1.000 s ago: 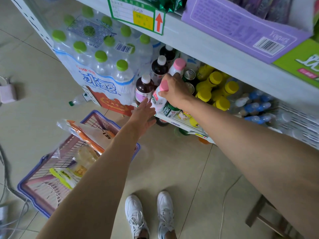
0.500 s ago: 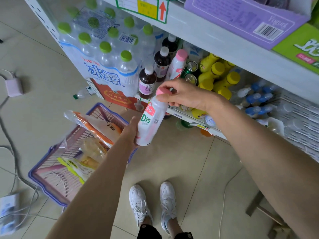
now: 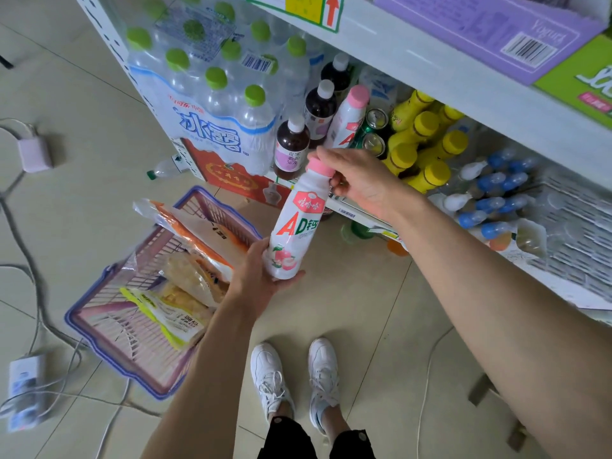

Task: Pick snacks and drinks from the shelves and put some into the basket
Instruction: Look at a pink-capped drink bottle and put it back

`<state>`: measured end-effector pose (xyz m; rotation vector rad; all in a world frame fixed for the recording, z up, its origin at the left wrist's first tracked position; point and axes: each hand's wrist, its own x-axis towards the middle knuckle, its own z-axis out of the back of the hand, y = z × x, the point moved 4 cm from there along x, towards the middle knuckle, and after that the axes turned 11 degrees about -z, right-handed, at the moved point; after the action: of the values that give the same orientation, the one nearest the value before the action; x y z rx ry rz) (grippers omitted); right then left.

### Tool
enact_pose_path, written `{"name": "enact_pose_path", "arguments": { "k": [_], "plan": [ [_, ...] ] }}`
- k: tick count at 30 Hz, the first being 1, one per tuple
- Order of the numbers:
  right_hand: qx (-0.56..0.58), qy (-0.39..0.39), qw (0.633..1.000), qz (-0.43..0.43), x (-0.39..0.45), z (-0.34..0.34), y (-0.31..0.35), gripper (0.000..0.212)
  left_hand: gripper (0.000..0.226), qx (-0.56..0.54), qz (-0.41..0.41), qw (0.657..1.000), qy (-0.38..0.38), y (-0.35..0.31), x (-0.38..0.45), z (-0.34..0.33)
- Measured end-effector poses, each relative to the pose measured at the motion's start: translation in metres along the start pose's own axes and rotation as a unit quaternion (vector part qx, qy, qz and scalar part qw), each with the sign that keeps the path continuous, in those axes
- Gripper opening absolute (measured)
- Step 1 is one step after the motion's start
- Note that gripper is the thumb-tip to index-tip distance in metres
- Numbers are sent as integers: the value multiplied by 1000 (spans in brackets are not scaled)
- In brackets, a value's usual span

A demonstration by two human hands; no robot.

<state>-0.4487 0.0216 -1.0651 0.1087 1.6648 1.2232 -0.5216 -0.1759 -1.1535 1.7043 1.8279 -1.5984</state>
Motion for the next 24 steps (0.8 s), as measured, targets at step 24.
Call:
{"name": "enact_pose_path", "arguments": {
  "k": [24],
  "plan": [
    [25,-7,1000,-16,6,-12,3,26,51,-106,0,993,49,8,-16,7]
  ]
}}
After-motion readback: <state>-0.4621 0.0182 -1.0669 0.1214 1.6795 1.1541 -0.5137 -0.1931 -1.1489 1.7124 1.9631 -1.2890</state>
